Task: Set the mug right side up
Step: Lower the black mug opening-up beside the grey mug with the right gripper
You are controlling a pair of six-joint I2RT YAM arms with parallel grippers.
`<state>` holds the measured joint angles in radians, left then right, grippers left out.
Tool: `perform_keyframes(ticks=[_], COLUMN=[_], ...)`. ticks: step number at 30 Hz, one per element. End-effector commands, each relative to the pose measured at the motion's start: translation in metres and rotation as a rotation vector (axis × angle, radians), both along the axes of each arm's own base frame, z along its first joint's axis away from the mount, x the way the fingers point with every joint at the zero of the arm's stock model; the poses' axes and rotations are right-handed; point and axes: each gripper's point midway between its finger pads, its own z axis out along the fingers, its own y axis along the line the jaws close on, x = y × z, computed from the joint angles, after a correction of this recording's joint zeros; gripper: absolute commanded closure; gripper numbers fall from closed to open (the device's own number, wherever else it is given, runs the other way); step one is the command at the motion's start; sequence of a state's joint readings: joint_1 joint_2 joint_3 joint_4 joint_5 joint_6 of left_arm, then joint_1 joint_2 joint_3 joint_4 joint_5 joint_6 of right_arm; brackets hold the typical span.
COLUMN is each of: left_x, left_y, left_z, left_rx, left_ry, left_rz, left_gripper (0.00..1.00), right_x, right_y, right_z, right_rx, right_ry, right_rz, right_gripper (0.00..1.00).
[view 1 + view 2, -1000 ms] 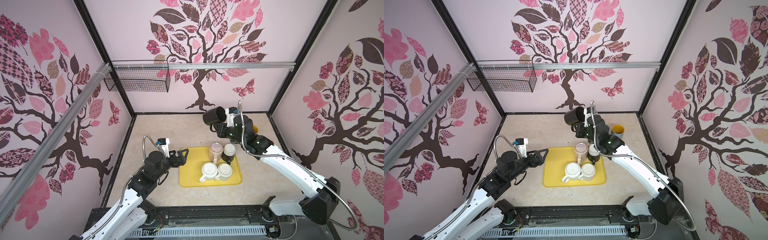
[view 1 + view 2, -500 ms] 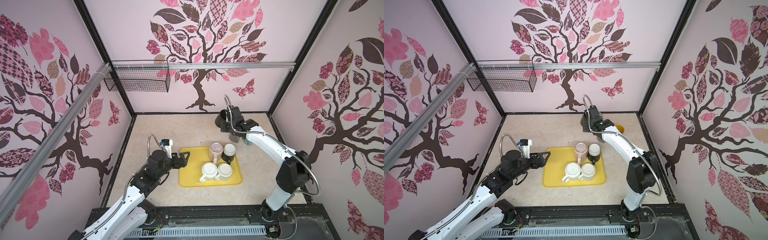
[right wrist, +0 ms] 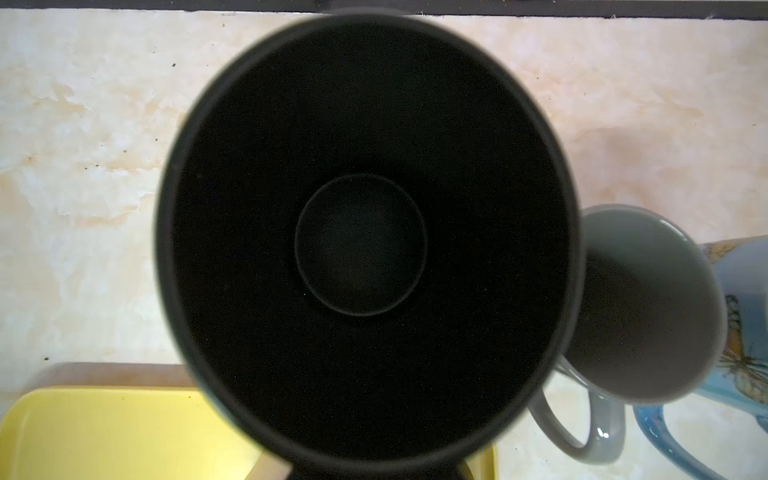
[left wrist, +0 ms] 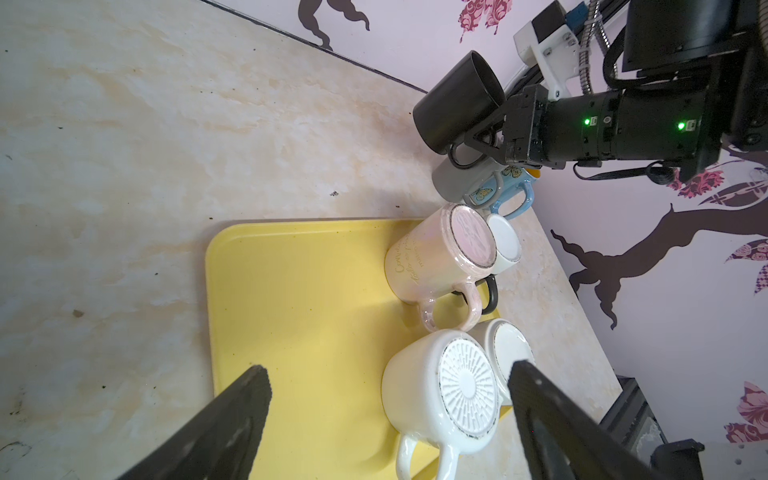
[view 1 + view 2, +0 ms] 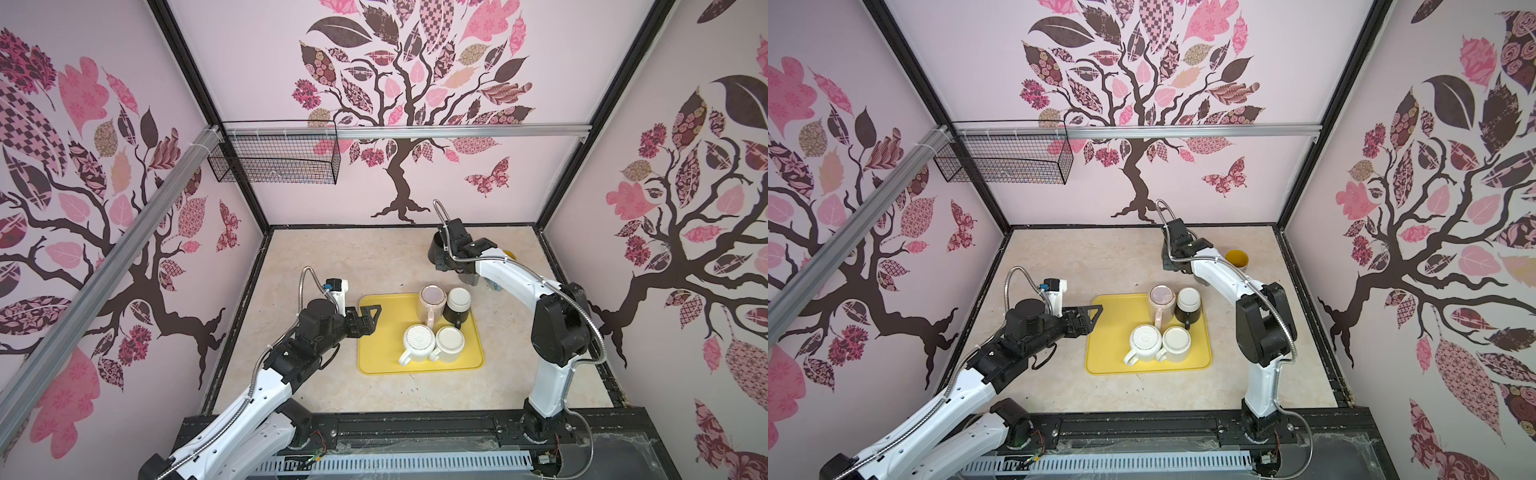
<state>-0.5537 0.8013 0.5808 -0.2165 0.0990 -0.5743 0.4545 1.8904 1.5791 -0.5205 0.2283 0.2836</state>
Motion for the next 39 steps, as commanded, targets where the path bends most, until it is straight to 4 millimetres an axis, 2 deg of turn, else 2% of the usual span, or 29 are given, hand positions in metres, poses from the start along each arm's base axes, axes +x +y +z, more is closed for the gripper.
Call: perform_keyframes(ticks=[1,15,37,39], left_x=[0.004,0.003,0.002,0.002], left_y=[-0.003,-0.006,-0.005,-0.005], left_z=[0.022,0.017,0.012,0.011], left_rx=[-0.016,-0.014,-0.007,-0.006], left_ry=[-0.051,-0.035,-0.027,-0.025], left_rz=[-0.011,-0.025,-0.026,-0.024], left_gripper=[0.07,0.07,0.07,0.07], right_x=[0.017,0.006,-0.006,-0.007], right_y=[-0.003,-0.017,-0.030,-0.030], right_z=[0.011,-0.034,-0.068,-0.068], right_rx=[-0.015,-0.060,-0.102,-0.104], right_ry=[-0.068,0.006,0.064,0.068], right_rz=[-0.018,-0.040,-0.054,-0.054], right_gripper=[1.00,1.00,1.00,0.94])
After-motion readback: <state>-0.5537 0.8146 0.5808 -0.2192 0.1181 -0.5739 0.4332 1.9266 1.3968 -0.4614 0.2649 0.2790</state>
